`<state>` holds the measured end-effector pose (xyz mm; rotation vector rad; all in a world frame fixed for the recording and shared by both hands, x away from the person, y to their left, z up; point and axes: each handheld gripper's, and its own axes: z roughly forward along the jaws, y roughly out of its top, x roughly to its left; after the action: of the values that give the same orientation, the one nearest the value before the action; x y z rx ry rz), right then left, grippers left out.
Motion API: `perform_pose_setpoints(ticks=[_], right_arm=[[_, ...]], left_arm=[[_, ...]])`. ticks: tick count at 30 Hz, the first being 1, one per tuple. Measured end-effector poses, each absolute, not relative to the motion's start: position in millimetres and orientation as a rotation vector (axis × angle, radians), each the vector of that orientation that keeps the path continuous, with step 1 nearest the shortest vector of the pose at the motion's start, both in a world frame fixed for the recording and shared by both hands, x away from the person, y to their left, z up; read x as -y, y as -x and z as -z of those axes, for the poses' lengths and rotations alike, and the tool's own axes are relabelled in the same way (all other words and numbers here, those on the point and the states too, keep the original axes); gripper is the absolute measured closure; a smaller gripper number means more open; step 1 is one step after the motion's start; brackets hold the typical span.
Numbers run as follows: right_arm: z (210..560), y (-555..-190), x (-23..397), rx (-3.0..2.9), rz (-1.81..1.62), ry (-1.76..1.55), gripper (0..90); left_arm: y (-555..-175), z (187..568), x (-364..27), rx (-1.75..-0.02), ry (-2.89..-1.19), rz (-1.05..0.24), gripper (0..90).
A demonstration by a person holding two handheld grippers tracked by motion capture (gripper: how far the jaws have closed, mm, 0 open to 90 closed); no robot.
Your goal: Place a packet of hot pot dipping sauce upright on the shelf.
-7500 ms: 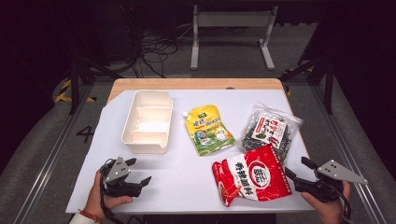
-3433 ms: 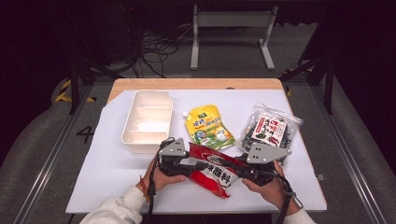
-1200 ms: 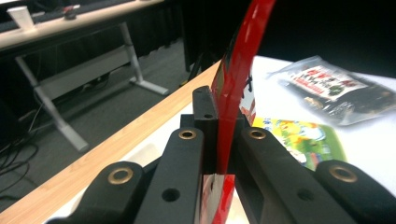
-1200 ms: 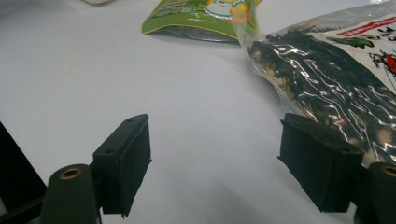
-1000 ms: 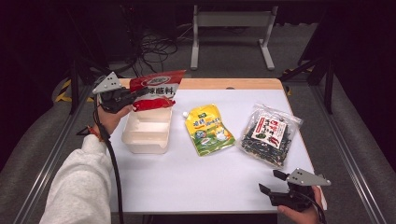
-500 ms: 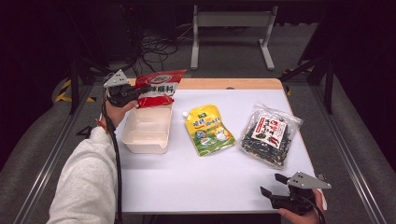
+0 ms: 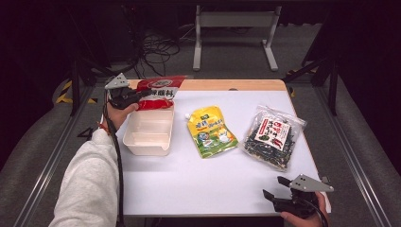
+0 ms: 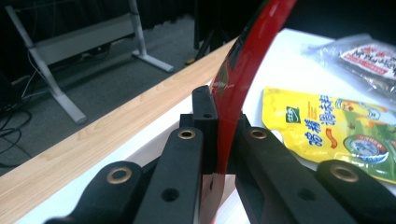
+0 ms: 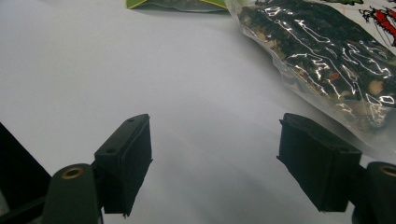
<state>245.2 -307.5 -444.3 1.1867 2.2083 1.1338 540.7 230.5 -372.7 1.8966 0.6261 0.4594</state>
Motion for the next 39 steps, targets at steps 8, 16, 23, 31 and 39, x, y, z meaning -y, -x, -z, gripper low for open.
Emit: perform_pose_setpoints(ticks=[8,16,23,31,39], right_arm=[[444.6,-243.9,306.7,-2.220,-1.120,-1.175,25.5],[444.1,-244.7,305.9,-2.228,-1.122,-1.166,25.5],[443.6,-245.9,302.9,-2.238,-1.112,-1.152,25.4],[443.1,-248.3,299.6,-2.254,-1.110,-1.132,25.7],[437.4,-253.7,298.9,-2.257,-1.140,-1.106,29.7]], left_arm=[[-544.3,379.7,-228.0,-0.690,-1.912,-0.459,82.2],[-538.2,380.9,-244.6,-0.704,-1.944,-0.459,88.9],[-537.3,385.6,-245.5,-0.725,-1.952,-0.458,90.0],[-533.5,383.7,-245.2,-0.772,-1.945,-0.488,86.6],[-506.5,369.9,-260.3,-0.799,-1.876,-0.551,75.9]])
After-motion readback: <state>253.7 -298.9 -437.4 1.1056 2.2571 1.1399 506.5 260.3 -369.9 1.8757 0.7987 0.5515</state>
